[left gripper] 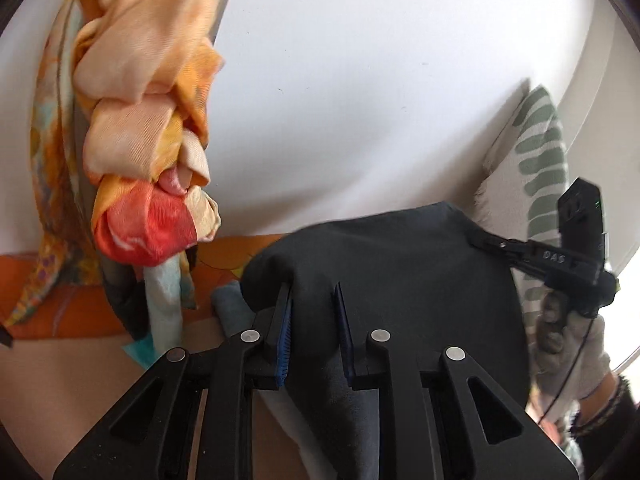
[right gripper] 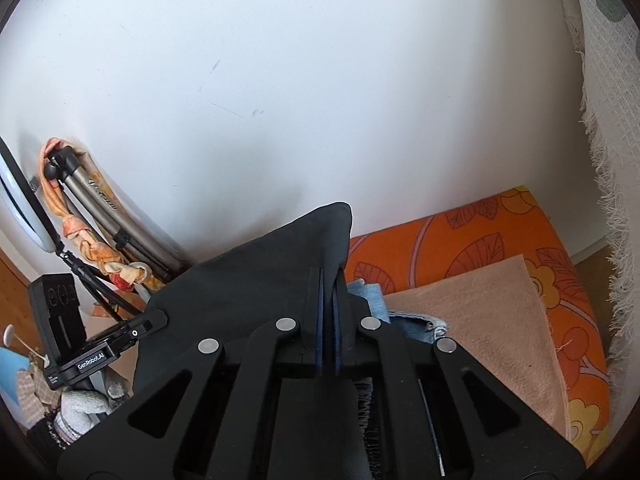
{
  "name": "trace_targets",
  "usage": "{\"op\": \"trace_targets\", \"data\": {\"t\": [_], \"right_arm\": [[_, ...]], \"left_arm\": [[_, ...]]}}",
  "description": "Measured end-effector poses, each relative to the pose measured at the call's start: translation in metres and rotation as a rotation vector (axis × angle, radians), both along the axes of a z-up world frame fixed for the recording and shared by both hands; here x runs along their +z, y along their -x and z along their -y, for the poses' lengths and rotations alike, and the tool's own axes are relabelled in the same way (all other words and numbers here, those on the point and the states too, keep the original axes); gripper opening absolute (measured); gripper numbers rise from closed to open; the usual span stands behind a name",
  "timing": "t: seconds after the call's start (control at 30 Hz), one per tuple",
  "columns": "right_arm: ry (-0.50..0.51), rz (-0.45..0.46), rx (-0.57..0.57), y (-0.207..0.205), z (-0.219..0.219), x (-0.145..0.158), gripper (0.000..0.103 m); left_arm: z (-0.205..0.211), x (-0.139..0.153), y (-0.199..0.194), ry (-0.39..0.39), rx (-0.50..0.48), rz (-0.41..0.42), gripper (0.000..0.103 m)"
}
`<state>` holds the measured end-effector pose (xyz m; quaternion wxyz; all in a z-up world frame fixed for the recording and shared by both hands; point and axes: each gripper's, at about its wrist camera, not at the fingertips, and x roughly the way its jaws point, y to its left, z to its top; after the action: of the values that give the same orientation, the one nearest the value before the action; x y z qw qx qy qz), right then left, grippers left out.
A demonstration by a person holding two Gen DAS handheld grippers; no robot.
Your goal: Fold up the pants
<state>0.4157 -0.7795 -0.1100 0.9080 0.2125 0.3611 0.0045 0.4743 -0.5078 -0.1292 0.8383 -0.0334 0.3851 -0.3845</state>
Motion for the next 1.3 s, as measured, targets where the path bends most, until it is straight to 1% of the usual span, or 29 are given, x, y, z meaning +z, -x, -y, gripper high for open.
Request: {"op": "trace_targets", "data": {"t": [0.07,0.1,0.13,0.17,0.23,0.27,0.3,0.37,0.4,0.43,0.5,0.53,0.6,0.63,0.7,0.77,0.83,0.9,1.0,1.1,1.13,1.2,1.23,1.3], "right_arm": [[-0.015,-0.052,-0.027,-0.004,0.006,-0.008,0.005],[-0.015,-0.064,-0.035,-0.003,0.009,-0.01,0.008],[-0.005,-0.066,-0.041,-0.003,0.008,-0.01,0.01],[0.008,-0.069,-0.046,-0.001,0.008,-0.008,0.014],[0.017,-0.076,-0.054,0.003,0.007,-0.005,0.025],[0.023,-0.079,-0.061,0.006,0.007,-0.002,0.036],[0.033,-0.079,-0.074,0.011,0.007,0.001,0.042],[0.05,-0.065,-0.085,0.022,0.004,0.01,0.044],[0.049,-0.06,-0.087,0.028,0.002,0.013,0.049],[0.053,-0.058,-0.09,0.035,0.0,0.018,0.051],[0.076,-0.052,-0.098,0.049,-0.006,0.026,0.056],[0.083,-0.045,-0.098,0.057,-0.01,0.03,0.058],[0.102,-0.036,-0.099,0.073,-0.021,0.036,0.066],[0.12,-0.035,-0.105,0.083,-0.025,0.04,0.067],[0.159,-0.038,-0.114,0.099,-0.036,0.046,0.068],[0.192,-0.047,-0.131,0.116,-0.047,0.048,0.068],[0.203,-0.05,-0.147,0.132,-0.058,0.05,0.069],[0.213,-0.051,-0.166,0.148,-0.067,0.053,0.078],[0.252,-0.043,-0.19,0.171,-0.086,0.058,0.086],[0.305,-0.036,-0.21,0.191,-0.106,0.064,0.094],[0.325,-0.03,-0.223,0.198,-0.113,0.068,0.095],[0.352,-0.009,-0.23,0.211,-0.129,0.073,0.1],[0.367,0.0,-0.232,0.217,-0.137,0.076,0.101],[0.387,0.015,-0.246,0.227,-0.152,0.081,0.103]], "left_arm": [[0.009,0.001,0.002,-0.073,0.011,0.059,0.02],[0.011,0.003,0.004,-0.1,0.011,0.085,0.023],[0.014,0.004,0.006,-0.12,0.01,0.103,0.023],[0.014,0.006,0.007,-0.135,0.005,0.11,0.023],[0.012,0.008,0.007,-0.153,-0.001,0.115,0.025],[0.015,0.011,0.008,-0.151,0.009,0.11,0.025],[0.007,0.014,0.008,-0.132,0.017,0.098,0.026],[-0.008,0.019,0.009,-0.085,0.022,0.068,0.028],[-0.015,0.022,0.012,-0.073,0.021,0.063,0.032],[-0.02,0.026,0.016,-0.065,0.016,0.062,0.036],[-0.027,0.034,0.026,-0.046,0.005,0.06,0.041],[-0.038,0.037,0.03,-0.034,-0.005,0.052,0.044],[-0.053,0.043,0.041,-0.007,-0.022,0.031,0.048],[-0.059,0.048,0.047,0.001,-0.02,0.028,0.054],[-0.072,0.057,0.061,-0.006,-0.005,0.048,0.06],[-0.081,0.066,0.075,0.0,-0.009,0.07,0.06],[-0.085,0.073,0.09,0.003,-0.029,0.069,0.063],[-0.091,0.08,0.106,0.004,-0.045,0.076,0.065],[-0.106,0.091,0.132,-0.004,-0.058,0.106,0.07],[-0.119,0.099,0.157,-0.02,-0.069,0.13,0.072],[-0.123,0.102,0.165,-0.022,-0.074,0.137,0.072],[-0.133,0.106,0.18,-0.021,-0.085,0.144,0.073],[-0.137,0.108,0.188,-0.024,-0.091,0.15,0.077],[-0.147,0.111,0.203,-0.035,-0.089,0.174,0.08]]}}
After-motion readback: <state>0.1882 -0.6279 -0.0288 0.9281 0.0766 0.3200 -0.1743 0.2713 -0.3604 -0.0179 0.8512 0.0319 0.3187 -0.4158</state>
